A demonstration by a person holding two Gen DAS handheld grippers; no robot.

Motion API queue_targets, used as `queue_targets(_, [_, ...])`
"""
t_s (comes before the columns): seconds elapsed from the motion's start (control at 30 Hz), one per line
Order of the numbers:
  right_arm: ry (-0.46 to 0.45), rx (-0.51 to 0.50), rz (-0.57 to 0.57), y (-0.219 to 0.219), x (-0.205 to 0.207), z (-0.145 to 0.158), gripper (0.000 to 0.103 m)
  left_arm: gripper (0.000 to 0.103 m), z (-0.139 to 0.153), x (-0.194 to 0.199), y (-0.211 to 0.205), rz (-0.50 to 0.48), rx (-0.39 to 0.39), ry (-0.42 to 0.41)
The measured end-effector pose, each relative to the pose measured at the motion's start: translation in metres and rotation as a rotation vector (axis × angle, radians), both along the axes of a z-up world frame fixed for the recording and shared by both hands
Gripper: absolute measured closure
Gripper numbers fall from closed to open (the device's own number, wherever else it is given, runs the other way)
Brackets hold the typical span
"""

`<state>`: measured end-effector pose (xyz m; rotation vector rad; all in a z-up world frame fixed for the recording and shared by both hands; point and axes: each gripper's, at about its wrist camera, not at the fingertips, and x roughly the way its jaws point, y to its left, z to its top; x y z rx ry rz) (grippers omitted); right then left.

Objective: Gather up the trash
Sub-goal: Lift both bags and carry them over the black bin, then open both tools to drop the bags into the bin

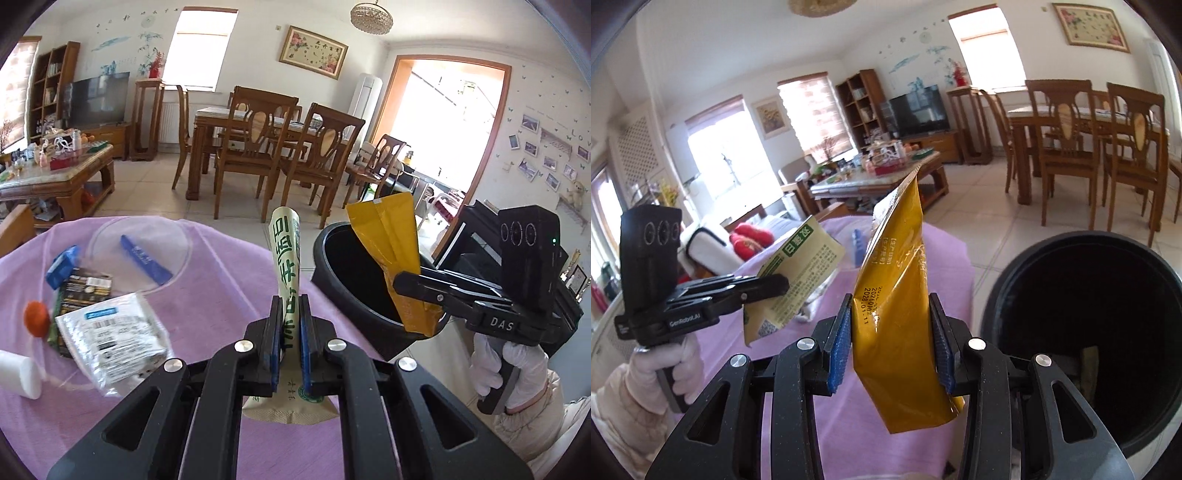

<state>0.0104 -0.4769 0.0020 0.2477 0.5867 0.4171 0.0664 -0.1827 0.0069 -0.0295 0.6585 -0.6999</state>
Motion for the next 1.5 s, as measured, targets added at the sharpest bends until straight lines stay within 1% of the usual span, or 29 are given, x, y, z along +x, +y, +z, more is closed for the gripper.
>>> queue_targets(0.17, [-0.005,0.038,-0.11,-0.058,-0.01,-0.008,0.064,0.094,0.001,0.009,-0.056,-0.075,-0.035,0.009])
queue_targets(0.33, [0.0,0.082,-0.198,-0.112,-0.019,-0.021,0.064,0.094,-0.006,0.013,-0.104,-0.143,-0.055,0.029])
queue_targets(0.47, [0.009,0.107,-0.248,-0.14,-0.022,-0.033,0.064,0.094,-0.014,0.016,-0.135,-0.18,-0.062,0.048])
queue_targets(0.67, [0.027,0.147,-0.31,-0.176,-0.026,-0.052,0.064,0.094,-0.027,0.022,-0.164,-0.203,-0.037,0.062])
queue_targets(0.83, [0.045,0.161,-0.337,-0.187,-0.03,-0.067,0.064,0.094,-0.039,0.023,-0.179,-0.217,-0.005,0.074])
queue_targets(1.0, [0.058,0.18,-0.355,-0.193,-0.028,-0.078,0.064,0.093,-0.047,0.025,-0.185,-0.221,0.028,0.086])
queue_targets(1.3, [0.074,0.194,-0.365,-0.192,-0.022,-0.087,0.064,0.093,-0.05,0.017,-0.191,-0.225,0.072,0.043])
queue_targets(1.5, [0.081,0.198,-0.366,-0.192,-0.01,-0.084,0.062,0.092,-0.052,0.014,-0.194,-0.226,0.093,0.025])
